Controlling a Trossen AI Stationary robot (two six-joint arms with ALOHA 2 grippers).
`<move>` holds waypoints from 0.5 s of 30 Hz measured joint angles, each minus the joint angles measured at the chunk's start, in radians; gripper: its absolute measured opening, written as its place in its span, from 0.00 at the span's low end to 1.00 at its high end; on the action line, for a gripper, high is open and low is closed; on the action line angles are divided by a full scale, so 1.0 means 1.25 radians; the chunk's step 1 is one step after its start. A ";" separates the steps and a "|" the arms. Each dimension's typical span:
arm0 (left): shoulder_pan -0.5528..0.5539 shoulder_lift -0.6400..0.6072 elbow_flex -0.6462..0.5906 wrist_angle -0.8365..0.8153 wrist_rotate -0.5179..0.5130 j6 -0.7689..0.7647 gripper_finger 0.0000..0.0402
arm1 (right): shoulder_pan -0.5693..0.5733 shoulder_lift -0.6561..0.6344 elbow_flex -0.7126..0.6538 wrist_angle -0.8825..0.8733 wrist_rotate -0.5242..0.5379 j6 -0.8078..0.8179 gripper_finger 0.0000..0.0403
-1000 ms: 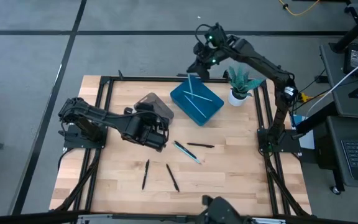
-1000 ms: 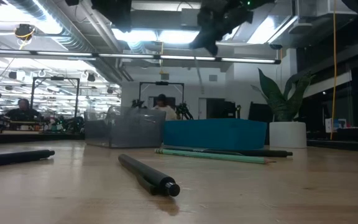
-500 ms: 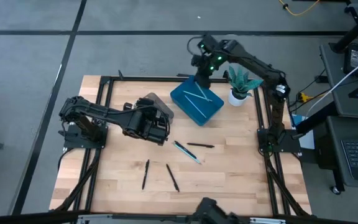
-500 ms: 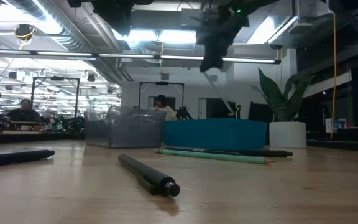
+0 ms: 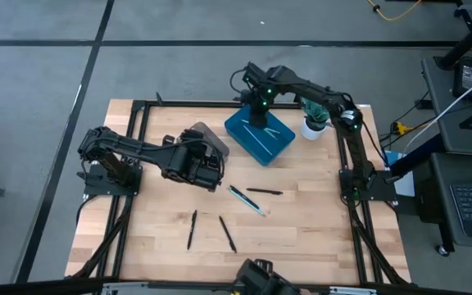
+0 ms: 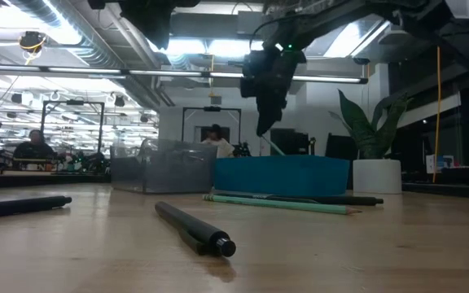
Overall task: Sort pens & pencils
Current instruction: Put the light blue pencil into the blue bin
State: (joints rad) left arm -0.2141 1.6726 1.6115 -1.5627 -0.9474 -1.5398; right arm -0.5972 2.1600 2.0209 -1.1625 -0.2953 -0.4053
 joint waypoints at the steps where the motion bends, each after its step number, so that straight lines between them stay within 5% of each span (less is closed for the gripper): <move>1: 0.002 0.000 0.000 0.000 0.000 0.004 0.10 | 0.000 0.003 0.000 0.000 0.000 0.000 0.05; 15: 0.019 0.000 0.000 0.000 -0.003 0.006 0.10 | 0.000 0.006 0.000 0.002 0.009 0.002 0.12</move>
State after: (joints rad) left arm -0.1898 1.6726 1.6115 -1.5627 -0.9512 -1.5318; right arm -0.5968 2.1677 2.0205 -1.1595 -0.2839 -0.4023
